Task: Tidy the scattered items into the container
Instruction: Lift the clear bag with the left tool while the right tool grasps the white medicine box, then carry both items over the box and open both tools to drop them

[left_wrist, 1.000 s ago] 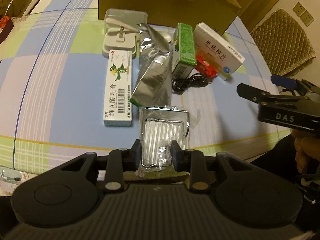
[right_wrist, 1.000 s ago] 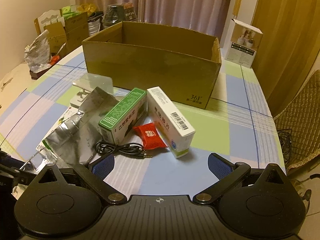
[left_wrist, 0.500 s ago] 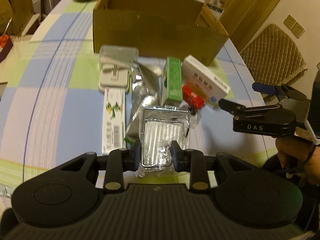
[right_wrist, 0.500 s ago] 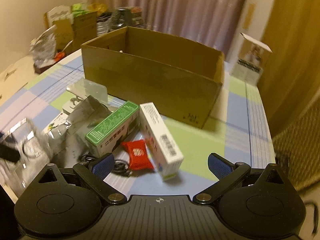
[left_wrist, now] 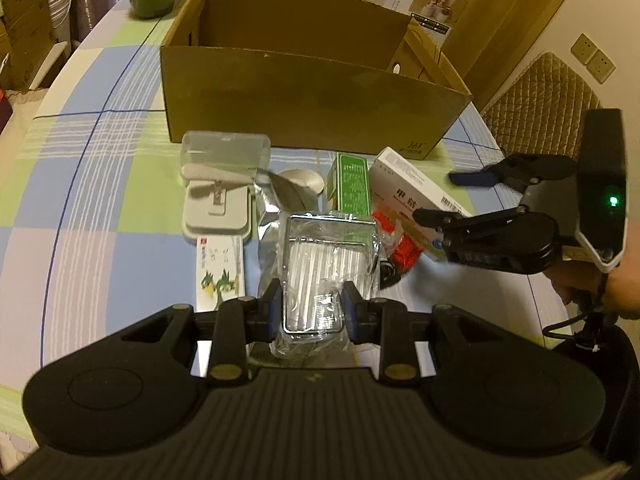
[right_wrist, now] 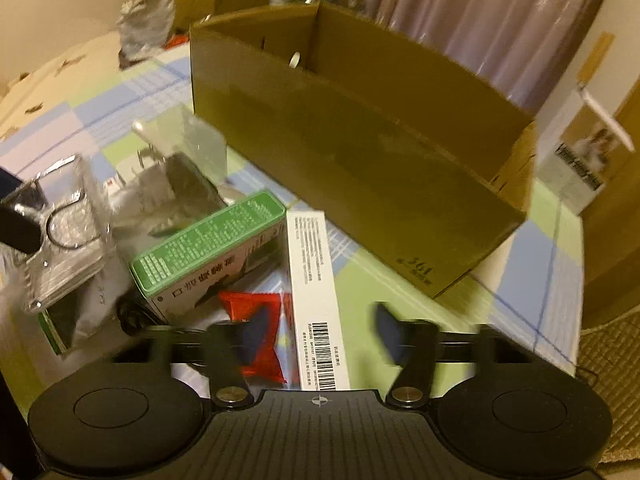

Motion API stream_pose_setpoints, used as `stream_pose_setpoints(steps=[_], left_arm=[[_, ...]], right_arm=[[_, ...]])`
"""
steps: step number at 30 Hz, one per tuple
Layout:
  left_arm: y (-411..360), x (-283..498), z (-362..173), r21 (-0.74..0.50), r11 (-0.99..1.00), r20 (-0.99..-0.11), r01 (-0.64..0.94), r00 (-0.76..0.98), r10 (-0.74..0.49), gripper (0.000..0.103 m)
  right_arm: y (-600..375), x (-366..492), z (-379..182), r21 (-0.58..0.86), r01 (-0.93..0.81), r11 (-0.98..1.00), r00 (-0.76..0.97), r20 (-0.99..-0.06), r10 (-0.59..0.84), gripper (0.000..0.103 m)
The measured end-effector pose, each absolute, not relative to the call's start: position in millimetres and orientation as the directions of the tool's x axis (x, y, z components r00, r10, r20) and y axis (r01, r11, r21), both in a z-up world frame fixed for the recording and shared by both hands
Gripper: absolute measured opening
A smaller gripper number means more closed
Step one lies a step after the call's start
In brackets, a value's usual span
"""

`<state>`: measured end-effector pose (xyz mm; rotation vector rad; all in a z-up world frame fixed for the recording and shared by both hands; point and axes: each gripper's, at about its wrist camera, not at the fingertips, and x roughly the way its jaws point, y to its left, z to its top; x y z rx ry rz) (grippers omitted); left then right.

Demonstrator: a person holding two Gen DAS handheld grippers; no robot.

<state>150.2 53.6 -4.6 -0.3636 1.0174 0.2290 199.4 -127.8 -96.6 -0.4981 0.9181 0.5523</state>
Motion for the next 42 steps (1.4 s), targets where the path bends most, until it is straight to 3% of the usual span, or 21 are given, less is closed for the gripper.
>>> stream_pose_setpoints(steps=[4,6,9,24,42], left_arm=[[57.1,157.5,-8.8,-0.187,0.906,-0.861,-0.379,0.507,0.034,0.026],[58.8,159.8,-10.7,-0.187,0.904,-0.862,-0.384,0.505,0.036,0.026],[61.2,162.7,-13.2,-0.184,0.902,-0.864,-0.39,0.502,0.041,0.026],[67.9,184.0,-4.0,-0.181,0.897,-0.849,-0.403,0.525,0.065,0.025],[116.2,266.6,74.6,-0.119,0.915,-0.732,-0.387,0.656,0.183,0.026]], right_arm=[[-126.3,207.7,-100.3,-0.165,-0.656,0.736,0.47,-0.853,0.228,0.049],[-124.5,209.1,-102.2,-0.159,-0.666,0.729,0.456,-0.86,0.229,0.031],[-123.4,207.5,-102.9,-0.159,-0.672,0.723,0.452,-0.862,0.23,0.028],[-141.2,196.7,-64.0,-0.102,-0.597,0.795,0.521,-0.804,0.288,0.027],[-134.1,269.7,30.1,-0.067,-0.5,0.863,0.679,-0.648,0.344,0.027]])
